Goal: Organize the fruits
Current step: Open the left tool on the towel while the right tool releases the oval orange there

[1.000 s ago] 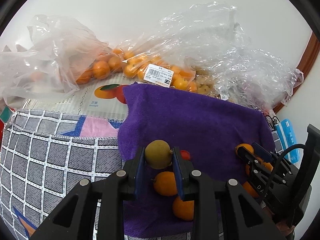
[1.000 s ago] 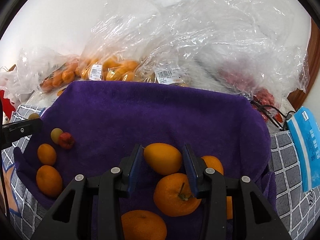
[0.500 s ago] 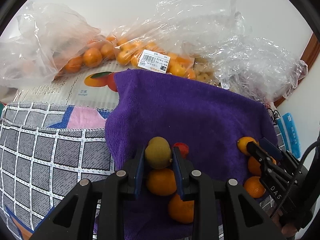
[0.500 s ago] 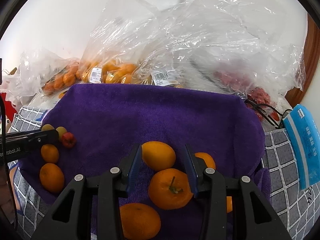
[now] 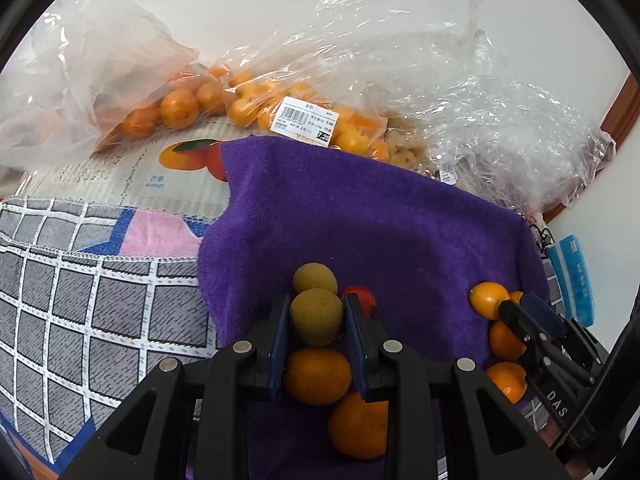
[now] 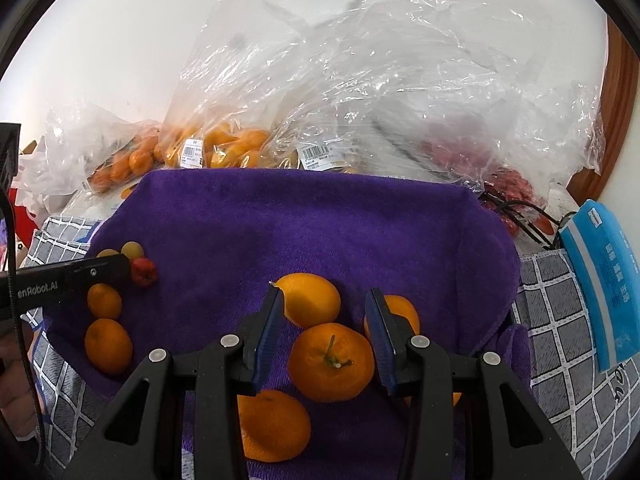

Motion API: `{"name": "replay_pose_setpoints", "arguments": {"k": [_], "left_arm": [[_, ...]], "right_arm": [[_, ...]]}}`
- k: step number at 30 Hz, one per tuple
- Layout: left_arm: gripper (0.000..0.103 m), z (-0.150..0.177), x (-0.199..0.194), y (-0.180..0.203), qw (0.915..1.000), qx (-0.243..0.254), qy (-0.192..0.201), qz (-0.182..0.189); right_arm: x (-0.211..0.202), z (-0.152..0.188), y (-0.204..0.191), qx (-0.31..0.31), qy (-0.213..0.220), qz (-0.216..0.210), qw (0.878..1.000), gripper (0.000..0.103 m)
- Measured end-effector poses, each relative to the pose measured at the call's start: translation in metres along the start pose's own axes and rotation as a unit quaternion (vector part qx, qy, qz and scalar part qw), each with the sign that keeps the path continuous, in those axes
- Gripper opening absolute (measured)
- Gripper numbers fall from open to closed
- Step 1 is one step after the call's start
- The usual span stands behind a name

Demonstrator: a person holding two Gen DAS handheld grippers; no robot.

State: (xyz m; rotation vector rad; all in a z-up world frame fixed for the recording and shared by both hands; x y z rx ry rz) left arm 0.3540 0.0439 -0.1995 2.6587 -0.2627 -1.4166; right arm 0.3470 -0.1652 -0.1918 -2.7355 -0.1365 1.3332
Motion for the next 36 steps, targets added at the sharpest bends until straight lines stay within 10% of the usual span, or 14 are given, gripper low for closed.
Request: {"name": "replay_pose_setpoints", "arguments": {"k": [27,36], "left_arm": [[0.026,0.0,0.001,0.008,0.9998,0.017,0.003,0.013],[0.041,0.005,-0.005,0.007,0.9997,0.022,-0.005,-0.008]], "right_arm": [[-0.002,0.003,-0.002,-0.011,0.001,0.004,1.0,0.042],[-0.01,0.004,0.005,-0.003,-0.001,0.015,1.0,0.045]]}}
Point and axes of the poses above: each gripper's, at about its wrist camera, not at the fingertips, and x roughly the way its jaws point, y to its right, z to its underside, the point moved 8 cm from there along x, roughly the way its jaws point, and after that the axes turned 10 degrees about x, right-handed, at the moved point
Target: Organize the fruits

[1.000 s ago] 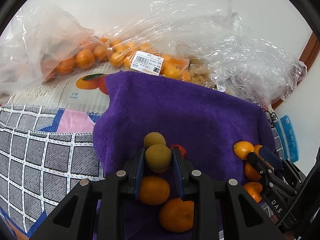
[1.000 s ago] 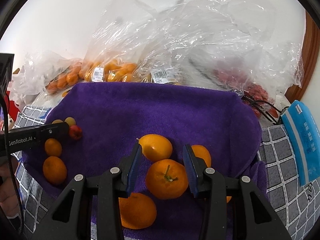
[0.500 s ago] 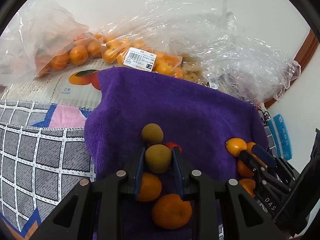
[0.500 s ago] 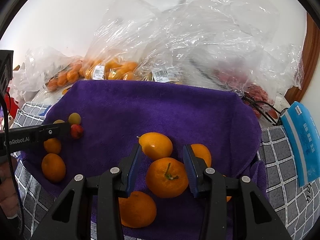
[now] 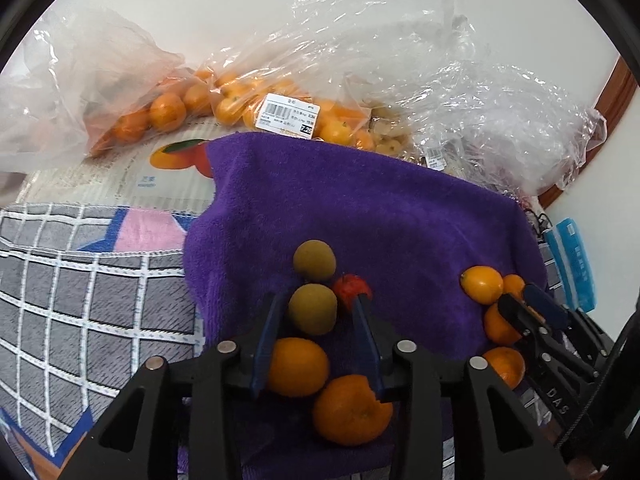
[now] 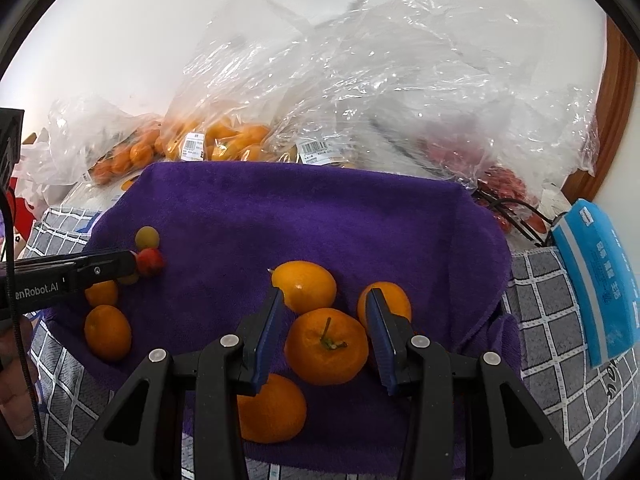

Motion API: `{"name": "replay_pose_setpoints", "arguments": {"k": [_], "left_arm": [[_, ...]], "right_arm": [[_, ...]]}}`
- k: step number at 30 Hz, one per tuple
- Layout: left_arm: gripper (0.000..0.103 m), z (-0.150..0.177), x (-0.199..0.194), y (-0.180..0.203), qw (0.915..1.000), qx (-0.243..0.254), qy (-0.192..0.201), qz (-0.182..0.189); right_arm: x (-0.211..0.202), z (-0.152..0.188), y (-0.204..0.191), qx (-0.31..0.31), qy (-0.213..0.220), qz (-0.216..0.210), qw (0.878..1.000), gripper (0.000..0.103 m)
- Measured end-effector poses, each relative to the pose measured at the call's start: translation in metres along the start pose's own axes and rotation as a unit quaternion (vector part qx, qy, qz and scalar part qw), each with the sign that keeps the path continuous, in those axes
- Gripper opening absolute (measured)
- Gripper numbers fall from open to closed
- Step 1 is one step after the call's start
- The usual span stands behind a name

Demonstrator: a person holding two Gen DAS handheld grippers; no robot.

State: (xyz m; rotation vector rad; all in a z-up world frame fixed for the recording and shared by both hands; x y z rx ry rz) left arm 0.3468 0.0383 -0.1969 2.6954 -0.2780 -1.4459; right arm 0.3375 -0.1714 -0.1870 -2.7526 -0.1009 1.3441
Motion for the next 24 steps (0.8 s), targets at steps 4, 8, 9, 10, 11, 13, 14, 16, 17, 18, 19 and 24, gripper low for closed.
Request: {"name": "replay_pose_setpoints", "arguments": {"k": [4,8,9,10,11,13,14,16,17,18,19,24], "left_arm": [[0.044,0.004,-0.007,0.001,0.9999,0.005,-0.002,-0.01],[0.048,0.006,-0.02,-0.001,0.9998,0.007,-0.001,-0.021],[0.048,0.006,-0.025,-0.001,0.9997,0.007,0.002,-0.025],[0.048,0.006,-0.028,-0.001,0.9996,0.008,0.004,-0.028],[0.049,0.006,-0.034,-0.002,0.9994,0.009,0.008,-0.033],[0.051,0.008,-0.046,-0.003,0.9988,0.012,0.017,-0.045],[0.055,0.008,-0.052,-0.002,0.9983,0.014,0.022,-0.051],[0.057,0.009,-0.067,-0.001,0.9969,0.022,0.034,-0.067],[0.058,0.01,-0.073,0.001,0.9963,0.026,0.038,-0.072],[0.059,0.011,-0.08,0.002,0.9959,0.028,0.042,-0.075],[0.06,0.013,-0.088,0.004,0.9954,0.03,0.047,-0.078],[0.062,0.021,-0.123,0.019,0.9937,0.043,0.062,-0.083]], "right_arm": [[-0.007,0.003,0.004,0.005,-0.005,0.01,1.0,0.047],[-0.02,0.004,0.006,0.014,-0.006,0.012,1.0,0.05],[-0.023,0.004,0.006,0.017,-0.006,0.013,1.0,0.051],[-0.026,0.004,0.007,0.021,-0.006,0.014,1.0,0.051],[-0.03,0.003,0.008,0.028,-0.008,0.016,0.999,0.051],[-0.037,0.002,0.01,0.037,-0.009,0.022,0.999,0.051],[-0.042,0.002,0.011,0.041,-0.008,0.024,0.999,0.051],[-0.057,0.001,0.012,0.049,-0.003,0.025,0.998,0.054],[-0.064,0.001,0.012,0.051,0.0,0.027,0.998,0.055],[-0.07,0.0,0.012,0.052,0.003,0.03,0.998,0.057],[-0.077,0.001,0.013,0.053,0.006,0.034,0.998,0.059],[-0.118,0.007,0.013,0.056,0.009,0.045,0.997,0.061]]}}
Point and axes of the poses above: each gripper's, at about its wrist camera, not at the fingertips, and x roughly the way its jaws point, y to its right, z to its underside, the point moved 8 cm from there along x, roughly the way its jaws point, and after that the axes turned 10 degrees about x, right-handed, at the moved point
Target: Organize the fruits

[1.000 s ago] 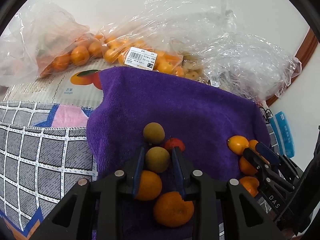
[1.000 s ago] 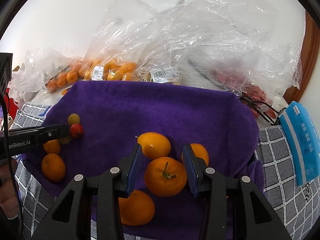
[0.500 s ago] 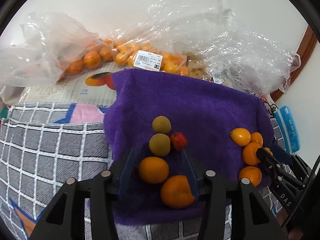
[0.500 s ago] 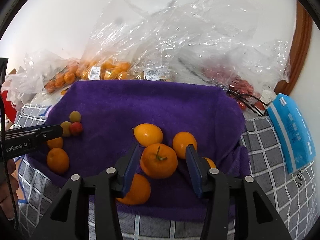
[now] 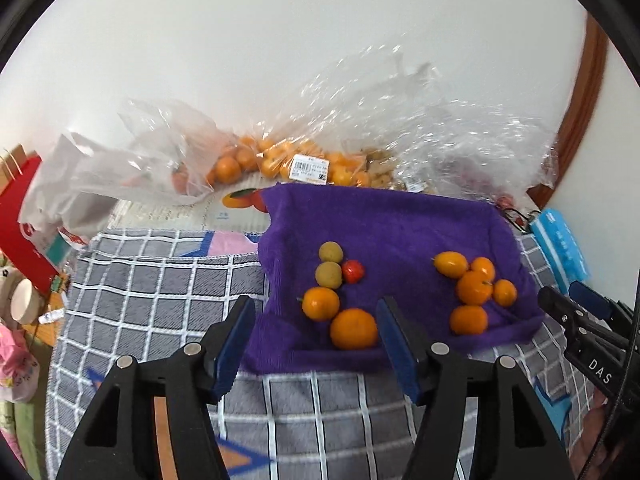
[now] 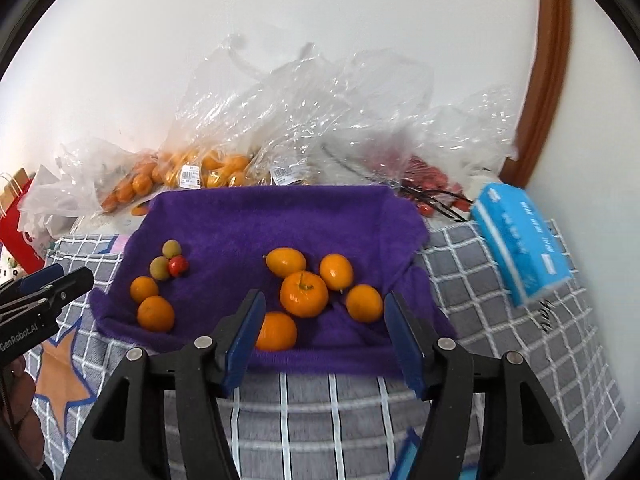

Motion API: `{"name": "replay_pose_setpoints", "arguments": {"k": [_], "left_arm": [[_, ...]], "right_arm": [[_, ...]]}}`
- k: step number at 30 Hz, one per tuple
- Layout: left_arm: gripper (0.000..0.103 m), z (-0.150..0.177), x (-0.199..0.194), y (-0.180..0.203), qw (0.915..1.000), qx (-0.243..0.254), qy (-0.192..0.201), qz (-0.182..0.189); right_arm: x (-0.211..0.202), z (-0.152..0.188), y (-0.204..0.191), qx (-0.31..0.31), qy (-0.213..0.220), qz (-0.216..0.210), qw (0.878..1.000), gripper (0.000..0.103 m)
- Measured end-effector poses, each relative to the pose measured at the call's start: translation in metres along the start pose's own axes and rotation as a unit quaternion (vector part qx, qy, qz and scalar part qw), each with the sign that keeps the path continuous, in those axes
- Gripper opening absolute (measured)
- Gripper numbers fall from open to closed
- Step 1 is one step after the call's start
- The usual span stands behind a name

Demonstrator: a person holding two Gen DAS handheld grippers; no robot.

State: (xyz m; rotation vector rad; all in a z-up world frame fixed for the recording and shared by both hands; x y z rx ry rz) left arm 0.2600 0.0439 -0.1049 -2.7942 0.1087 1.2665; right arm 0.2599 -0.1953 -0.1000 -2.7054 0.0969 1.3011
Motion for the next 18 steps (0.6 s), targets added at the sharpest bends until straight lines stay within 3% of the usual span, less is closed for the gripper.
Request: {"name": "replay_pose_setpoints", "arguments": {"k": [3,10,18], "left_arm": [[0.063,0.005,-0.028,0.009,0.9999,0.007,0.015,-0.002],[0.078,0.022,-0.088,0.027,0.9986,0.007,0.051,-0.014],[0.083,0.045,-0.141,0.038,0.9964,0.007,0.082,-0.02]], "right_arm": [[-0.026,0.006,0.006,0.005,0.008,0.01,1.0,0.062],[-0.085,0.028,0.018,0.013,0.035,-0.001,0.999,0.089],[-0.139,0.053,0.037,0.027,0.063,0.014,0.998,0.102]]}}
Point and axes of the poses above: each gripper's, at about its wrist camera, not at the fingertips, and x roughly the way its jaws point, y to its right, z to its underside, the point moved 8 cm from there along x, roughly the way its jaws point, and after that the axes turned 10 degrees about x, right-handed, at the moved point
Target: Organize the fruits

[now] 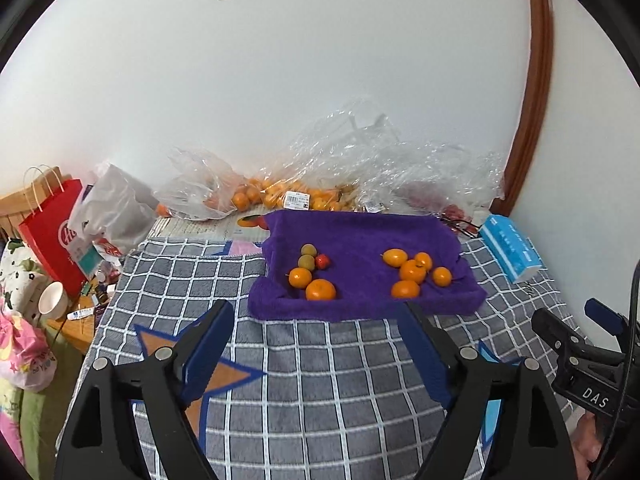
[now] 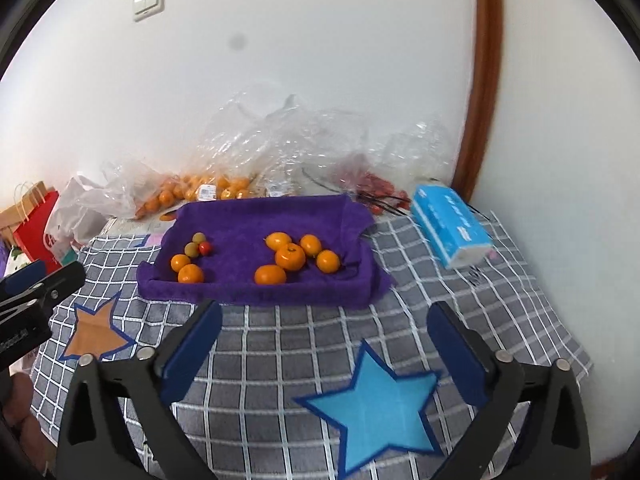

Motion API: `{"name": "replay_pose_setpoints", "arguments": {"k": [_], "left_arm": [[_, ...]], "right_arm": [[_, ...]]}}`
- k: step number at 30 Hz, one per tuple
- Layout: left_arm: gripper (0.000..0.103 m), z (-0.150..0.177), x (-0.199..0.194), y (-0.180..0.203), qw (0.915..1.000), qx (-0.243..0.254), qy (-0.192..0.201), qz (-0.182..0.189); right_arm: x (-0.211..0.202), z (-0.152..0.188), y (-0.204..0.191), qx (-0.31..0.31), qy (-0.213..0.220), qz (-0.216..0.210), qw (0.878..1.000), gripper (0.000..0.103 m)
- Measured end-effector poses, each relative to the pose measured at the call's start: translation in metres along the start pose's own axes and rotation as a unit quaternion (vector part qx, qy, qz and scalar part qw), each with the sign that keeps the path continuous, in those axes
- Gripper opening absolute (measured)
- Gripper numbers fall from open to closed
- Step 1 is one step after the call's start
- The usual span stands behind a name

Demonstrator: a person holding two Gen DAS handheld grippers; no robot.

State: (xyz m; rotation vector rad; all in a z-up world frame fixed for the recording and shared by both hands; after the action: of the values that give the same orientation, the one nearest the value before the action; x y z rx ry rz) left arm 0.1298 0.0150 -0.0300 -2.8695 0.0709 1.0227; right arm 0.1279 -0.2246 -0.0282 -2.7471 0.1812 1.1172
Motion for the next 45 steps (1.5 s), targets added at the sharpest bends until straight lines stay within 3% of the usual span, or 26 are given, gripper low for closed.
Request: {"name": "replay_pose_setpoints", "arguments": {"k": [17,45], "left_arm": [[0.085,0.047,-0.051,0.019,0.9997,0.003,0.022,0.009],[0.086,0.06,-0.072,0.021,0.9994,0.004,0.035,0.004]], "right_arm": [[-0.062,0.04,0.023,0.008,0.022,-0.002,1.0,0.102],[-0.087,0.054,0.023,0.008,0.034,-0.006,0.999,0.102]]}}
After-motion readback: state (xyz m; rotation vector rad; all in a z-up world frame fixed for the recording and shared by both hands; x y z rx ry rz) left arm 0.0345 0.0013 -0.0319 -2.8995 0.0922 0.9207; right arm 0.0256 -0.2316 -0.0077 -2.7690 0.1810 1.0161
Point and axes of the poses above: each gripper's, at about its wrist camera, not at the fingertips, and x roughly the way its jaws point, y to its right, z to its underside, the point moved 8 cm from there along x, roughly the way its jaws point, and after that the axes turned 10 degrees about x, right-handed, at the moved point
